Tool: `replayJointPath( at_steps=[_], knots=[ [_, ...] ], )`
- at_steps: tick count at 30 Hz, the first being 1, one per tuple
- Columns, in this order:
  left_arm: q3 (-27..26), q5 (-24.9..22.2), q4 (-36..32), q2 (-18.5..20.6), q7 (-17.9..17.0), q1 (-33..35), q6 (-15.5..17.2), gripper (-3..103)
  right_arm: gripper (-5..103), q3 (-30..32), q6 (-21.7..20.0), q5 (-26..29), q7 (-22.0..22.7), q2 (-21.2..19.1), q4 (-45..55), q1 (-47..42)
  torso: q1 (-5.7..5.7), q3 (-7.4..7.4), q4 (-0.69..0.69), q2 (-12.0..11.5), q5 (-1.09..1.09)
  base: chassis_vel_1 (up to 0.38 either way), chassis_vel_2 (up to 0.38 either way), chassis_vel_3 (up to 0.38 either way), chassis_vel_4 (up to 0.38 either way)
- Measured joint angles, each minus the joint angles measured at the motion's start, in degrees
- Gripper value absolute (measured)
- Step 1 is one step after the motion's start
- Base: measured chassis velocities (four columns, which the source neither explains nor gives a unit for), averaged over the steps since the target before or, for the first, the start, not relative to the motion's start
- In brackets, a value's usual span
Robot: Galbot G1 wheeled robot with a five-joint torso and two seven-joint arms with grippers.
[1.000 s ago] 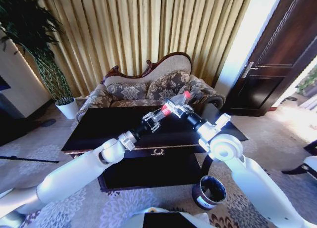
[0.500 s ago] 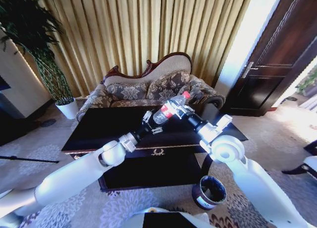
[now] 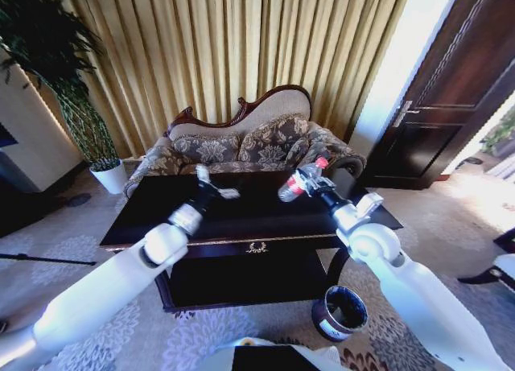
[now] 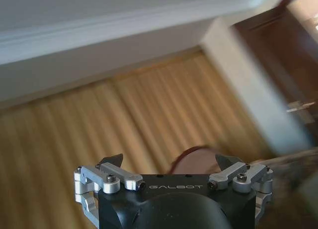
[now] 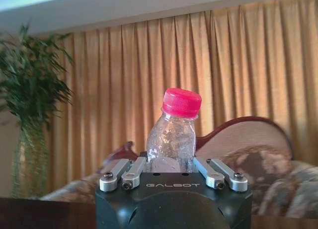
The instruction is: Move to the front of the table and place the trash on the table into the trash bin.
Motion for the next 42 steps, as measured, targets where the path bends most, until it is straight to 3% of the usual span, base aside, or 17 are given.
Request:
replayJointPath(
  at_steps=[3, 5, 7, 10, 13, 18, 24, 33, 42],
  knots=[
    [-8.26, -4.13, -0.37, -1.15, -4.15, 3.97, 3.86, 100, 28, 0.79, 0.71, -3.92, 1.55, 0.23, -0.19, -2.54, 0.0, -0.01, 0.0, 0.0, 0.0, 0.0, 0.0, 0.0, 0.0],
    [-10.51, -5.11, -0.27, -1.83, -5.06, 4.98, 5.05, 100, 28, 0.95, 0.8, -4.31, 2.07, 0.37, -0.07, -3.27, 0.0, -0.01, 0.0, 0.01, 0.0, 0.0, 0.0, 0.0, 0.0],
    [-16.61, -6.57, 0.28, -4.21, -6.43, 8.46, 8.86, 100, 28, 1.55, 0.84, -4.71, 3.44, 0.87, 0.66, -5.04, 0.0, -0.01, -0.02, 0.0, 0.0, 0.0, 0.0, 0.0, 0.0],
    [-23.94, -7.33, 0.12, -7.47, -6.59, 15.08, 12.06, 100, 28, 3.77, 0.5, -5.75, 4.48, 1.05, 1.76, -7.75, 0.0, -0.01, 0.01, 0.0, -0.01, 0.0, 0.0, 0.0, 0.0],
    [-27.35, -8.69, -1.03, -8.94, -6.51, 18.52, 13.31, 100, 28, 5.55, -0.4, -6.3, 4.73, 0.92, 2.5, -9.44, 0.0, -0.01, 0.01, 0.0, -0.03, 0.0, 0.0, 0.0, 0.0],
    [-35.01, -15.58, -7.08, -11.33, -4.05, 24.56, 18.23, 100, 28, 9.4, -2.25, -6.62, 6.02, 1.27, 4.85, -13.51, 0.0, -0.01, 0.0, 0.0, 0.02, 0.0, 0.0, 0.0, 0.0],
    [-39.29, -18.58, -12.56, -12.46, -1.78, 28.68, 21.79, 100, 28, 13.19, -3.02, -7.34, 6.19, 3.07, 9.29, -19.9, -0.01, -0.01, -0.01, 0.01, 0.0, 0.0, 0.0, 0.0, 0.0],
    [-40.39, -18.76, -16.24, -12.7, 1.73, 30.99, 23.03, 100, 28, 16.02, -4.11, -8.51, 6.15, 5.19, 14.98, -26.2, 0.0, 0.0, -0.01, 0.01, 0.0, 0.0, 0.0, 0.0, 0.0],
    [-39.74, -18.87, -20.89, -13.73, 1.7, 34.05, 24.17, 100, 28, 16.53, -4.21, -8.81, 6.14, 6.07, 16.66, -27.41, 0.02, 0.0, 0.0, -0.01, 0.01, 0.017, -0.014, -0.014, 0.013]
  ],
)
